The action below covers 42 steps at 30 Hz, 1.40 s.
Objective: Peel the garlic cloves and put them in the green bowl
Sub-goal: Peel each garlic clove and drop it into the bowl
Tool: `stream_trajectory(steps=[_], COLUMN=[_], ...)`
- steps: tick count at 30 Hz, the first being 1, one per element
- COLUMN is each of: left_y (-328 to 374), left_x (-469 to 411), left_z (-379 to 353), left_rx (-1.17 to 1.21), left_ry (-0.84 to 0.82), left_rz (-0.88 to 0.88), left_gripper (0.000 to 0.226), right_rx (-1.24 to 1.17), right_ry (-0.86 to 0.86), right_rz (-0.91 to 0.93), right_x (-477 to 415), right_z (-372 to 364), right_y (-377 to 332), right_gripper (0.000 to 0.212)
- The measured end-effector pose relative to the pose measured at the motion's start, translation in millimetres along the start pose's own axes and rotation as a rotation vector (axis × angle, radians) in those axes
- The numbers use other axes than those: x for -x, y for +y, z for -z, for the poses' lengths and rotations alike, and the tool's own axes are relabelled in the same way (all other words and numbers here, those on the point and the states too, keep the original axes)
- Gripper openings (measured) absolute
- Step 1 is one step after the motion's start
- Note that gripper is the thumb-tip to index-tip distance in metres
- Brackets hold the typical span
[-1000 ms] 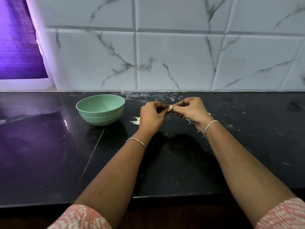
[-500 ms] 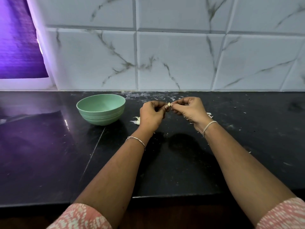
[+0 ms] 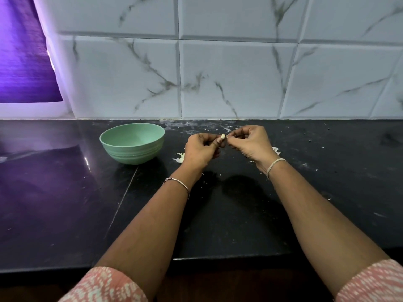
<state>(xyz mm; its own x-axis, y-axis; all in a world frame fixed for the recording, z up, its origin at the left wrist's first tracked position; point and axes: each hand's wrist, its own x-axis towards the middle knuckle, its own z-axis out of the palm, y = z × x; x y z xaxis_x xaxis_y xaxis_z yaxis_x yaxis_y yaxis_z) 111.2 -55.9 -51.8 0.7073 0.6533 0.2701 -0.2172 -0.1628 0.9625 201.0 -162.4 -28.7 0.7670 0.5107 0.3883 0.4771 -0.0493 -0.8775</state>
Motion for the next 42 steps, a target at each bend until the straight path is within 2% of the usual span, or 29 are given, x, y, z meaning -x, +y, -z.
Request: stream_trajectory(steps=[5,9,13,15,18,22,24,34,42], left_y=[5,5,5,6,7,7,6,6,6], left_x=[3,5,7,7,8,8,7,6,3], left_z=[-2,-2,-2,-2,-2,-2,-2,-1,-2], left_rx=[0.152,0.164,0.177,0.178,0.166,0.132,0.104,0.015,-0.169], left_ry=[-0.030,-0.074,-0.075,-0.068,-0.073,-0.052,-0.024,-0.011,0.035], left_rz=[0.066,0.095,0.104,0.110,0.101,0.068,0.048,-0.026,-0.086], left_gripper=[0.012,0.017,0.014,0.009,0.004,0.009,0.005,0.011,0.025], right_rx=[0.276,0.648,0.797,0.812,0.658,-0.036,-0.155,-0.186,-0.177], right_ry=[0.119,0.068,0.102,0.144,0.096,-0.122,-0.178,-0.153,-0.131], right_rz=[0.040,0.014,-0.028,-0.022,0.027,-0.012,-0.035,-0.064,-0.072], right_x=[-10,-18,-16,-15,-16,-5,1,2,3], right_z=[17,42,46,47,43,21,13,10,9], right_y=[7,18,24,24,20,1,-5,-5,-6], right_gripper=[0.004,0.006,0.030,0.030,0.022,0.006,0.007,0.008,0.005])
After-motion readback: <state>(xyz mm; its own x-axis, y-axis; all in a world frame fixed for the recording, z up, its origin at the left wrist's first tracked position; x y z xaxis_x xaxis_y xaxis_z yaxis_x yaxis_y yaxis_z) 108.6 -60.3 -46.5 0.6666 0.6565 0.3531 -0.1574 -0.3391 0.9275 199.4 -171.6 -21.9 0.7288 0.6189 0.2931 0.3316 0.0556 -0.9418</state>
